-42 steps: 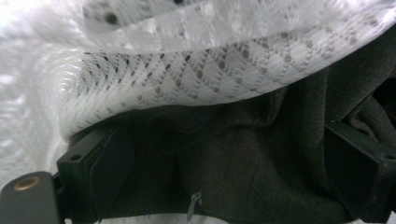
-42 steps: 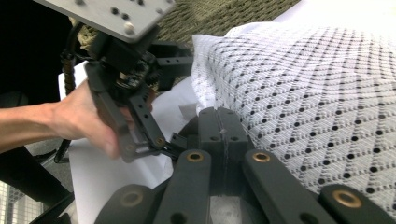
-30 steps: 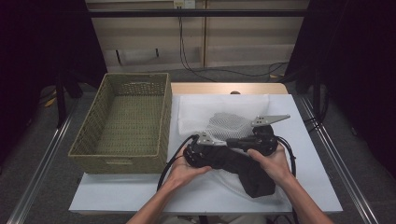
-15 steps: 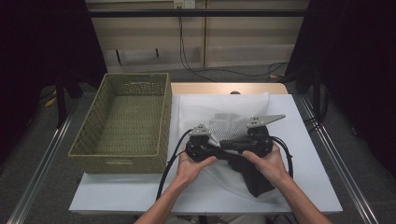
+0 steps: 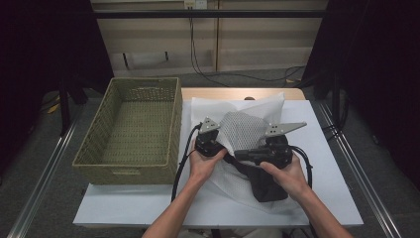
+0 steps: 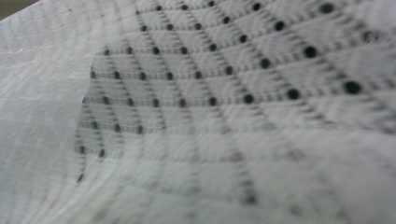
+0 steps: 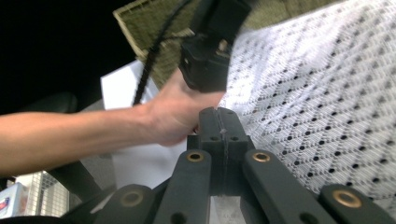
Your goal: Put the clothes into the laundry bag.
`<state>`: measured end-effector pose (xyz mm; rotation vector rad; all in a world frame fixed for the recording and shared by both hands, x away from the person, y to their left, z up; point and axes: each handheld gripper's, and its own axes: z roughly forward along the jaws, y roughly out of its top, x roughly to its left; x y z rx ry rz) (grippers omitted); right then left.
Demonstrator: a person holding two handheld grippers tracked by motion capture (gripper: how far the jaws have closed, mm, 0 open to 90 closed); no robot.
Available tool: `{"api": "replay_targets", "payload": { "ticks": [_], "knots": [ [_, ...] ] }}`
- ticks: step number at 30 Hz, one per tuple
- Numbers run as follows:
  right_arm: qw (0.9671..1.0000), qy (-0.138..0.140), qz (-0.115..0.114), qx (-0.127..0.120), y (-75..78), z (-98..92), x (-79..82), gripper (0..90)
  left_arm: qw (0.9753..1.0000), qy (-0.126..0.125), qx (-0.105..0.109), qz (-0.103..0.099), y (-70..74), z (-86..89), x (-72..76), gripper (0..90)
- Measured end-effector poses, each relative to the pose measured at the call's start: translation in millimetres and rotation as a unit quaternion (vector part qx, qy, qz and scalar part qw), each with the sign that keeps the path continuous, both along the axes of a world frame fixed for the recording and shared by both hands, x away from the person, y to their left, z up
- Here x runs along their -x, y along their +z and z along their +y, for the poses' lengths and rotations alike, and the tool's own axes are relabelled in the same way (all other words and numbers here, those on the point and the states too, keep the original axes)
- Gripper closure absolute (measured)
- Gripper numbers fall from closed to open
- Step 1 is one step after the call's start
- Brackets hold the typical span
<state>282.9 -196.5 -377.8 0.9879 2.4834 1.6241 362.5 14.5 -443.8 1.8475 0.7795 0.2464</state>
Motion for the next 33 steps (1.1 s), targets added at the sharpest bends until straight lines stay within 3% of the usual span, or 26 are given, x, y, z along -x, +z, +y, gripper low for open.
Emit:
{"api": "replay_targets", "payload": {
  "ticks": [3, 7, 10, 12, 17, 18, 20, 24, 28, 29, 30, 31, 33],
  "knots": [
    [0.9998, -0.006, 0.009, 0.015, -6.8, -3.8, -3.4, 90.0, 0.9999, 0.005, -0.016, 0.002, -5.1, 2.4, -2.9, 76.3],
    [0.9995, -0.008, 0.016, 0.027, -14.1, -7.2, -4.6, 90.0, 0.9981, 0.005, -0.061, -0.003, -15.7, 0.5, -4.5, 75.2],
    [0.9990, -0.010, 0.023, 0.037, -19.4, -9.4, -4.9, 90.0, 0.9976, 0.001, -0.068, 0.014, -25.0, 1.0, -6.0, 73.5],
    [0.9990, -0.013, 0.025, 0.035, -19.9, -10.4, -6.1, 90.0, 0.9967, 0.004, -0.081, 0.004, -27.1, 0.6, -3.6, 71.9],
    [0.9987, -0.014, 0.023, 0.042, -22.1, -10.9, -7.8, 90.0, 0.9963, -0.013, -0.085, 0.006, -21.4, 5.7, 2.2, 60.9],
    [0.9987, -0.017, 0.024, 0.043, -22.3, -11.0, -8.2, 90.0, 0.9966, -0.011, -0.082, -0.002, -20.3, 7.1, 4.7, 58.4],
    [0.9987, -0.017, 0.023, 0.042, -22.3, -11.9, -9.4, 90.0, 0.9977, -0.020, -0.065, 0.004, -18.0, 9.7, 9.0, 50.7],
    [0.9987, -0.021, 0.022, 0.041, -22.2, -14.0, -10.7, 90.0, 0.9980, -0.022, -0.060, -0.005, -9.4, 14.4, 22.3, 39.1],
    [0.9988, -0.023, 0.020, 0.038, -20.5, -16.0, -10.4, 90.0, 0.9956, -0.052, -0.077, -0.008, 0.5, 24.9, 32.9, 35.0],
    [0.9989, -0.024, 0.018, 0.036, -20.0, -16.6, -10.4, 90.0, 0.9949, -0.049, -0.088, -0.013, 2.1, 26.8, 35.3, 35.5],
    [0.9989, -0.024, 0.019, 0.035, -19.8, -16.9, -10.4, 90.0, 0.9958, -0.052, -0.074, -0.010, 2.6, 28.9, 37.5, 35.4],
    [0.9990, -0.023, 0.017, 0.036, -19.8, -16.9, -10.9, 90.0, 0.9957, -0.055, -0.074, -0.008, 3.9, 31.3, 39.5, 35.3],
    [0.9988, -0.026, 0.019, 0.037, -20.1, -17.2, -11.5, 90.0, 0.9946, -0.058, -0.082, -0.025, 7.2, 34.5, 45.8, 36.3]
  ]
}}
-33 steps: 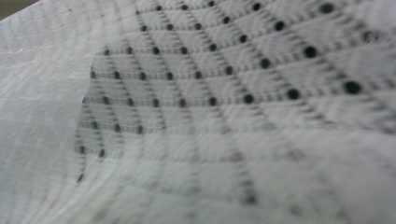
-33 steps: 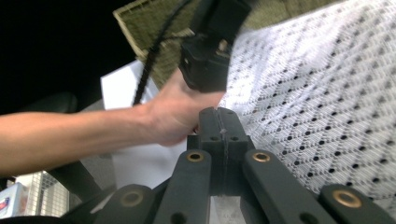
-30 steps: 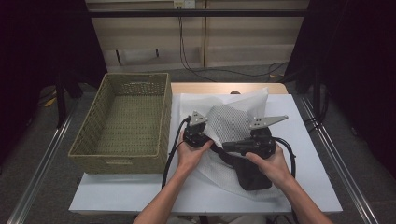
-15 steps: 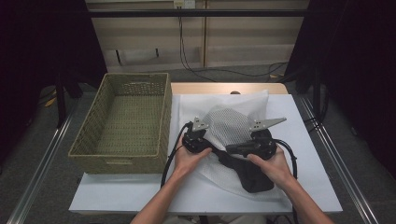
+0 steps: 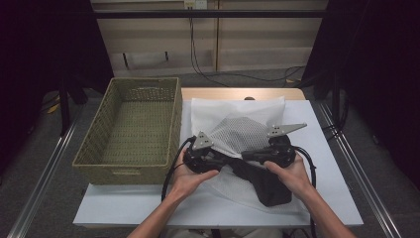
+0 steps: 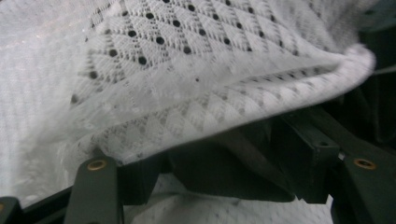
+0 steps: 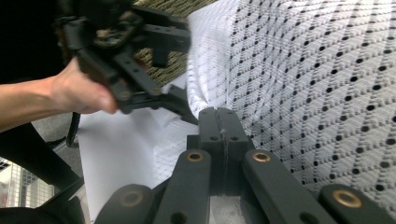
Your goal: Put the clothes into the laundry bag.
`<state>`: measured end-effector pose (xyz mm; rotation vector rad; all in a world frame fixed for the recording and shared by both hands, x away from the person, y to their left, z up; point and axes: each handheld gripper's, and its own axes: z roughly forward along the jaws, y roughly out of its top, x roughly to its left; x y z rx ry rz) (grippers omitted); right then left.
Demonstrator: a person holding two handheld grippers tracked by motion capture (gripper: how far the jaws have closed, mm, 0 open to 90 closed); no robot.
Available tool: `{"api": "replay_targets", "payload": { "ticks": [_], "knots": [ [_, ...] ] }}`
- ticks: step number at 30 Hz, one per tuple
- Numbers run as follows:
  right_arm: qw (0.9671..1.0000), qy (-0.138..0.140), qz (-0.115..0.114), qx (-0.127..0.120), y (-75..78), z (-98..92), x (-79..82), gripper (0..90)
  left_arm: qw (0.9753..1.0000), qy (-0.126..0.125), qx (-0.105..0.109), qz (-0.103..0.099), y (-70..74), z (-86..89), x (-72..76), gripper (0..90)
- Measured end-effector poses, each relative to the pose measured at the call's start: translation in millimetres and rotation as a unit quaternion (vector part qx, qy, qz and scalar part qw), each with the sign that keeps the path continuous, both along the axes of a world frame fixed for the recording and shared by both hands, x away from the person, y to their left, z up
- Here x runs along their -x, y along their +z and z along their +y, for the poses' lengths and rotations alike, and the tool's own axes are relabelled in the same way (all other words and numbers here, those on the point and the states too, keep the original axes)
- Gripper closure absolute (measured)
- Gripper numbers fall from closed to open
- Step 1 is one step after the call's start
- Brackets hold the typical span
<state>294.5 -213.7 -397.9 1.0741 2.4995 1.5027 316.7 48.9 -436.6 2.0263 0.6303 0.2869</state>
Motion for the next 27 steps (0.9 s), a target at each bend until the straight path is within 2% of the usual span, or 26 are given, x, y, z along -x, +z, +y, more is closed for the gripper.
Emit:
{"api": "replay_targets", "payload": {
  "ticks": [2, 5, 6, 8, 9, 11, 12, 14, 16, 18, 20, 21, 22, 24, 26, 27],
  "knots": [
    [1.0000, -0.003, 0.001, 0.000, 0.0, -0.8, -0.6, 90.0, 0.9999, 0.001, 0.000, -0.015, 5.3, 3.1, 6.8, 39.1],
    [1.0000, -0.004, 0.000, -0.002, 0.0, -1.7, -1.8, 90.0, 0.9996, -0.012, 0.023, -0.014, 12.5, 7.7, 13.8, 40.0],
    [1.0000, -0.004, 0.000, -0.002, 0.0, -1.6, -2.0, 90.0, 0.9995, -0.018, 0.017, -0.018, 15.8, 8.2, 18.1, 40.5],
    [1.0000, -0.002, -0.001, -0.002, -0.1, -0.6, -2.5, 90.0, 0.9986, -0.046, 0.016, -0.020, 17.0, 5.9, 23.8, 48.3],
    [1.0000, -0.002, 0.000, -0.001, -0.1, 0.0, -2.7, 90.0, 0.9979, -0.058, 0.022, -0.016, 15.5, 3.2, 24.3, 51.5],
    [1.0000, -0.002, 0.001, -0.001, -0.3, 0.7, -3.3, 90.0, 0.9964, -0.080, 0.025, 0.007, 9.6, -7.5, 25.6, 53.8],
    [1.0000, -0.002, 0.000, 0.000, -0.5, 1.1, -3.6, 90.0, 0.9947, -0.095, 0.034, 0.016, 6.4, -12.6, 25.9, 53.3],
    [1.0000, -0.001, 0.000, -0.001, -0.2, 1.2, -3.6, 90.0, 0.9922, -0.121, 0.012, 0.026, -2.0, -28.4, 29.2, 50.3],
    [1.0000, 0.000, 0.000, 0.000, -0.5, 1.0, -3.8, 90.0, 0.9925, -0.119, 0.005, 0.024, -10.5, -39.0, 29.7, 45.4],
    [1.0000, 0.001, 0.002, 0.000, -0.9, 0.8, -3.6, 90.0, 0.9917, -0.118, 0.016, 0.048, -20.8, -47.0, 23.1, 44.6],
    [1.0000, 0.001, 0.001, 0.001, -0.7, 0.8, -3.0, 90.0, 0.9913, -0.117, 0.024, 0.056, -25.7, -51.3, 19.1, 44.6],
    [1.0000, 0.001, 0.001, 0.000, -0.3, 0.8, -2.6, 90.0, 0.9901, -0.124, 0.026, 0.061, -28.8, -54.6, 17.5, 45.0],
    [1.0000, 0.002, -0.001, 0.000, 0.1, 0.6, -2.4, 90.0, 0.9903, -0.125, 0.014, 0.059, -31.9, -58.6, 16.6, 45.0],
    [1.0000, 0.002, 0.000, -0.001, 0.7, 0.3, -1.9, 90.0, 0.9897, -0.127, 0.003, 0.065, -37.5, -63.5, 14.9, 44.6],
    [1.0000, 0.003, 0.000, 0.000, 0.9, 0.2, -1.7, 90.0, 0.9898, -0.128, -0.005, 0.061, -41.5, -67.1, 14.9, 42.2],
    [1.0000, 0.002, 0.000, 0.000, 0.9, 0.3, -1.6, 90.0, 0.9896, -0.128, -0.003, 0.066, -43.9, -69.4, 14.4, 40.2]
  ]
}}
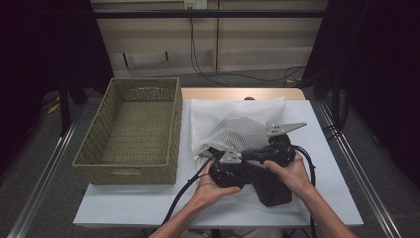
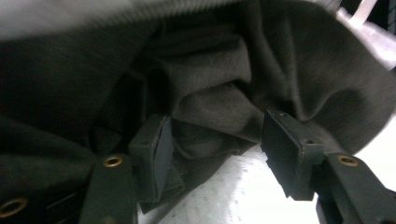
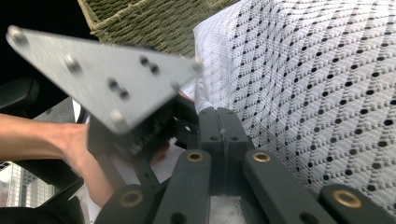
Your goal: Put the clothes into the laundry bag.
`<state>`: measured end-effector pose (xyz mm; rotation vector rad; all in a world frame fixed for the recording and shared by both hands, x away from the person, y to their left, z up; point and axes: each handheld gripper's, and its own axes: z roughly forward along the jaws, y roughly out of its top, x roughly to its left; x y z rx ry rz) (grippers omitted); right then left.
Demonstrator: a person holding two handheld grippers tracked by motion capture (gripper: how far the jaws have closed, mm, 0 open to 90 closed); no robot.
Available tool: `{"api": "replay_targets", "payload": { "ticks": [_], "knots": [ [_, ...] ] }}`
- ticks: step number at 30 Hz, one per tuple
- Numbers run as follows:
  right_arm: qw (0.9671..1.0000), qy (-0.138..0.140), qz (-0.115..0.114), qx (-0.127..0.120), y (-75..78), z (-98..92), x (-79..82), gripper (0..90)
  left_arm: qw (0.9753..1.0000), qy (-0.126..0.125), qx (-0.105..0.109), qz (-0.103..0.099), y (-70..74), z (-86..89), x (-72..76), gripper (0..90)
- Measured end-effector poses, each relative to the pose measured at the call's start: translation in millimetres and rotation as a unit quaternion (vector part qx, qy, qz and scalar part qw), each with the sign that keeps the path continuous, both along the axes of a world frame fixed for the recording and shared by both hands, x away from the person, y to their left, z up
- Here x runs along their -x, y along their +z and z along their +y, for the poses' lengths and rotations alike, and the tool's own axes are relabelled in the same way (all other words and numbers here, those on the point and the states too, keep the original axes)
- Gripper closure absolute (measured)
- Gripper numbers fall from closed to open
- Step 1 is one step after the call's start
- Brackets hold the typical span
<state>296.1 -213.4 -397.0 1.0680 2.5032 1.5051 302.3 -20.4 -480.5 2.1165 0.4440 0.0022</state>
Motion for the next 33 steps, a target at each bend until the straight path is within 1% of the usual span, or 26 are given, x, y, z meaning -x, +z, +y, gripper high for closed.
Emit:
{"api": "replay_targets", "payload": {
  "ticks": [1, 2, 4, 5, 6, 7, 8, 9, 10, 11, 12, 13, 14, 15, 16, 18, 21, 25, 26, 27, 28, 29, 30, 31, 32, 33],
  "knots": [
    [1.0000, 0.000, 0.000, 0.001, 0.0, 0.1, -0.1, 90.0, 1.0000, 0.003, -0.006, -0.001, -1.4, -2.0, 0.5, 37.4],
    [1.0000, 0.000, -0.001, 0.002, -0.3, 0.2, -0.3, 90.0, 1.0000, 0.002, -0.005, -0.006, -3.2, -4.2, 1.6, 34.9],
    [1.0000, 0.001, -0.002, 0.003, -0.6, 0.5, -0.1, 90.0, 0.9999, 0.007, -0.012, -0.005, -3.3, -5.9, 1.3, 34.4],
    [1.0000, 0.002, -0.001, 0.004, -0.5, 0.7, 0.1, 90.0, 0.9997, 0.014, -0.017, -0.006, -3.1, -6.3, 0.7, 36.2],
    [1.0000, 0.001, -0.001, 0.004, -0.5, 1.0, 0.2, 90.0, 0.9995, 0.017, -0.025, -0.011, -3.2, -7.0, 0.3, 41.8],
    [1.0000, 0.002, 0.000, 0.004, -0.5, 1.1, 0.3, 90.0, 0.9994, 0.019, -0.027, -0.008, -3.8, -8.5, -0.5, 44.7],
    [1.0000, 0.003, -0.001, 0.006, -0.8, 1.5, 0.3, 90.0, 0.9989, 0.028, -0.035, -0.015, -3.9, -9.9, -0.6, 49.4],
    [1.0000, 0.003, 0.000, 0.007, -0.9, 2.1, 0.6, 90.0, 0.9986, 0.033, -0.036, -0.021, -4.5, -10.2, -1.2, 58.9],
    [1.0000, 0.001, -0.001, 0.009, -0.9, 2.2, 0.8, 90.0, 0.9986, 0.033, -0.040, -0.010, -4.2, -9.6, -4.6, 66.2],
    [1.0000, 0.000, 0.001, 0.008, -0.8, 1.4, 0.7, 90.0, 0.9987, 0.029, -0.042, -0.010, -3.7, -9.2, -6.3, 75.0],
    [1.0000, -0.001, 0.001, 0.006, -0.7, 0.9, 0.7, 90.0, 0.9984, 0.033, -0.043, -0.015, -2.2, -8.5, -6.0, 82.7],
    [1.0000, -0.003, -0.002, 0.004, -0.8, -0.3, 0.1, 90.0, 0.9988, 0.033, -0.034, -0.015, -1.9, -8.3, -7.0, 86.3],
    [1.0000, -0.005, 0.000, 0.003, -0.9, -1.6, -0.4, 90.0, 0.9987, 0.035, -0.035, -0.010, -0.3, -7.2, -8.4, 87.1],
    [1.0000, -0.007, 0.001, 0.002, -1.2, -3.2, -1.1, 90.0, 0.9986, 0.041, -0.029, -0.013, 1.0, -6.1, -9.0, 87.6],
    [1.0000, -0.009, 0.001, 0.002, -1.6, -5.0, -1.4, 90.0, 0.9987, 0.043, -0.026, -0.010, 2.7, -4.2, -10.4, 87.8],
    [0.9999, -0.011, 0.000, 0.003, -1.0, -7.3, -0.7, 90.0, 0.9984, 0.055, -0.011, -0.006, 5.7, 0.9, -14.4, 88.0],
    [0.9999, -0.014, 0.001, -0.002, 0.6, -10.3, -0.5, 90.0, 0.9977, 0.068, -0.006, -0.008, 9.1, 3.7, -21.1, 88.2],
    [1.0000, 0.004, -0.005, 0.000, 4.5, -4.5, 3.3, 90.0, 0.9960, 0.088, 0.009, -0.013, 16.3, 2.9, -29.2, 88.2],
    [1.0000, 0.007, -0.006, -0.002, 5.2, -3.2, 3.8, 90.0, 0.9953, 0.094, 0.010, -0.020, 20.7, 2.3, -31.8, 88.2],
    [0.9999, 0.011, -0.007, -0.006, 6.2, -1.8, 4.5, 90.0, 0.9947, 0.099, 0.018, -0.023, 23.0, 1.7, -33.7, 88.3],
    [0.9999, 0.012, -0.008, -0.006, 6.7, -1.3, 4.8, 90.0, 0.9936, 0.108, 0.021, -0.027, 28.1, 2.1, -37.4, 88.3],
    [0.9998, 0.014, -0.008, -0.007, 7.6, -0.9, 5.5, 90.0, 0.9922, 0.116, 0.024, -0.037, 31.0, 2.3, -39.8, 88.4],
    [0.9998, 0.015, -0.008, -0.011, 8.0, -1.3, 5.7, 90.0, 0.9905, 0.126, 0.034, -0.042, 34.4, 2.2, -43.7, 88.4],
    [0.9997, 0.016, -0.007, -0.017, 8.5, -2.3, 5.6, 90.0, 0.9883, 0.140, 0.040, -0.047, 37.4, 2.3, -47.1, 88.4],
    [0.9996, 0.017, -0.008, -0.020, 9.2, -3.7, 5.5, 90.0, 0.9866, 0.148, 0.046, -0.051, 38.6, 1.6, -51.2, 88.5],
    [0.9996, 0.016, -0.009, -0.023, 9.8, -5.1, 5.6, 90.0, 0.9856, 0.154, 0.046, -0.053, 39.1, 0.9, -55.5, 88.4]
  ]
}}
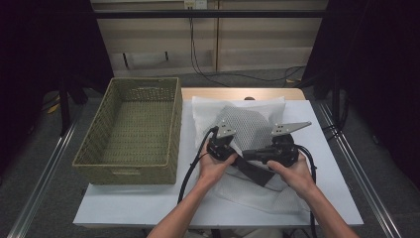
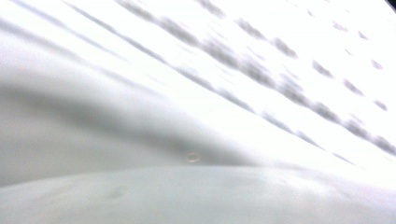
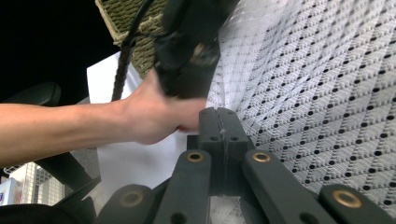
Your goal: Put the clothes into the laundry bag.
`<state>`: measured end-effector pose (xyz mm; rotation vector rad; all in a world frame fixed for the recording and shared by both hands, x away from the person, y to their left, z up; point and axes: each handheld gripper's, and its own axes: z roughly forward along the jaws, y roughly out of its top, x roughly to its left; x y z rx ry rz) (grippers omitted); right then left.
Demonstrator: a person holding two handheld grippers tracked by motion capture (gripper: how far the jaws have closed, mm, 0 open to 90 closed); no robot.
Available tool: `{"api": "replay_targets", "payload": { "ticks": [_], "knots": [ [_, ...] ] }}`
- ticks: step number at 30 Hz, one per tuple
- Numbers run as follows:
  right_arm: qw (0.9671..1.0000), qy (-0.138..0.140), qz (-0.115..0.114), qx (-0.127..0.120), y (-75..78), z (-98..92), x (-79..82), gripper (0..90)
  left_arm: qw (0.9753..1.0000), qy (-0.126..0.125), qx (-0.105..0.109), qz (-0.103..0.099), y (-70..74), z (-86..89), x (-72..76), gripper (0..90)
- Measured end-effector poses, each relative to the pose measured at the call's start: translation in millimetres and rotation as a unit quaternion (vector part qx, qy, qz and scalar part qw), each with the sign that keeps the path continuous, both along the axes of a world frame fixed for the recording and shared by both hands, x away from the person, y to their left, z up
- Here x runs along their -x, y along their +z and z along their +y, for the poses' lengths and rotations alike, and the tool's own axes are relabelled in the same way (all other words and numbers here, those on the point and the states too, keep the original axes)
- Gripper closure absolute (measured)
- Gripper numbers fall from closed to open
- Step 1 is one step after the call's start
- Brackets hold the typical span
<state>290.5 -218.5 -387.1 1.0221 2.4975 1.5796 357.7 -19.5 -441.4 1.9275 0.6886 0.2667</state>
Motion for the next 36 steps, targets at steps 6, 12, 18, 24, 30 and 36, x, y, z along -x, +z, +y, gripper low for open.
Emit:
{"api": "replay_targets", "payload": {
  "ticks": [6, 12, 18, 24, 30, 36],
  "knots": [
    [0.9998, 0.001, 0.008, 0.016, -5.2, -2.0, -1.4, 90.0, 0.9996, 0.011, -0.027, 0.004, -21.0, -6.9, -9.6, 88.1],
    [0.9991, 0.011, 0.017, 0.037, -10.9, 1.8, -1.8, 90.0, 0.9988, 0.007, -0.047, 0.013, -36.1, -8.3, -10.0, 87.2],
    [0.9990, 0.011, 0.021, 0.038, -12.8, 1.2, -3.0, 90.0, 0.9983, -0.030, -0.033, 0.038, -33.3, 2.1, -7.4, 76.8],
    [0.9992, 0.001, 0.020, 0.035, -12.1, -4.0, -4.7, 90.0, 0.9961, -0.061, -0.046, 0.046, -21.1, 9.6, 9.2, 56.2],
    [0.9990, 0.002, 0.022, 0.039, -13.8, -1.9, -5.7, 90.0, 0.9961, -0.072, -0.048, 0.018, -4.3, 27.7, 30.8, 44.5],
    [0.9989, 0.002, 0.023, 0.042, -14.6, -1.2, -6.6, 90.0, 0.9930, -0.106, -0.051, 0.010, 4.8, 43.0, 54.8, 47.5]
  ]
}}
